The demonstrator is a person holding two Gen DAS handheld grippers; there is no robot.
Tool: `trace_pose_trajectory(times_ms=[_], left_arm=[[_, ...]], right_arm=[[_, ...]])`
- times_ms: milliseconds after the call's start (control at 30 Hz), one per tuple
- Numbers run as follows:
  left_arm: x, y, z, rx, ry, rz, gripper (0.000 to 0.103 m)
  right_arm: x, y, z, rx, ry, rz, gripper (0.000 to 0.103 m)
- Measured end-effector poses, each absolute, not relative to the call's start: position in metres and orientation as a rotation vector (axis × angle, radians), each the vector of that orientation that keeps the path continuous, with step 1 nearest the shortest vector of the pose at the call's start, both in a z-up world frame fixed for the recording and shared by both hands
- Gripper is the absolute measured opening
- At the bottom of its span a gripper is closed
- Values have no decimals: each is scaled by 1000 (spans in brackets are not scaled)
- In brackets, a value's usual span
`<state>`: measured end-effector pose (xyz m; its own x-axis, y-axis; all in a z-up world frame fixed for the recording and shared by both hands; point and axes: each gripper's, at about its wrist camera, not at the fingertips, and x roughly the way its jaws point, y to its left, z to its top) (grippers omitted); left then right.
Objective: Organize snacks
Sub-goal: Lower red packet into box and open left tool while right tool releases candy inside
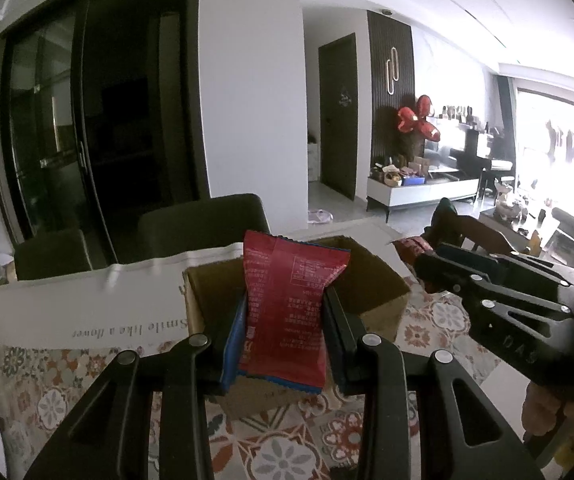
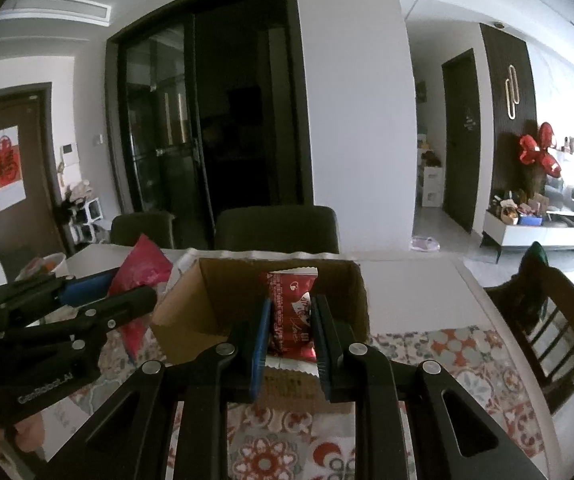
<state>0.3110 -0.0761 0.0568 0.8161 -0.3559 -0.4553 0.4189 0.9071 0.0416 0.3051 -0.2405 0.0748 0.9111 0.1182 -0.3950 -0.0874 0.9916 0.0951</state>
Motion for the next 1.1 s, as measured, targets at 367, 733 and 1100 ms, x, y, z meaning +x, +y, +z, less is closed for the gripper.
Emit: trace_pose_trajectory(times_ms=[367, 733, 1100], left_arm=[[355, -81, 50, 142, 503, -393, 36], [411, -92, 35, 130, 610, -416, 36], [428, -94, 23, 133, 645, -371, 65]], right_arm=[[352, -240, 71, 70, 456, 105, 22], [395, -242, 55, 66, 529, 98, 22], [416, -248, 42, 71, 571, 58, 40]])
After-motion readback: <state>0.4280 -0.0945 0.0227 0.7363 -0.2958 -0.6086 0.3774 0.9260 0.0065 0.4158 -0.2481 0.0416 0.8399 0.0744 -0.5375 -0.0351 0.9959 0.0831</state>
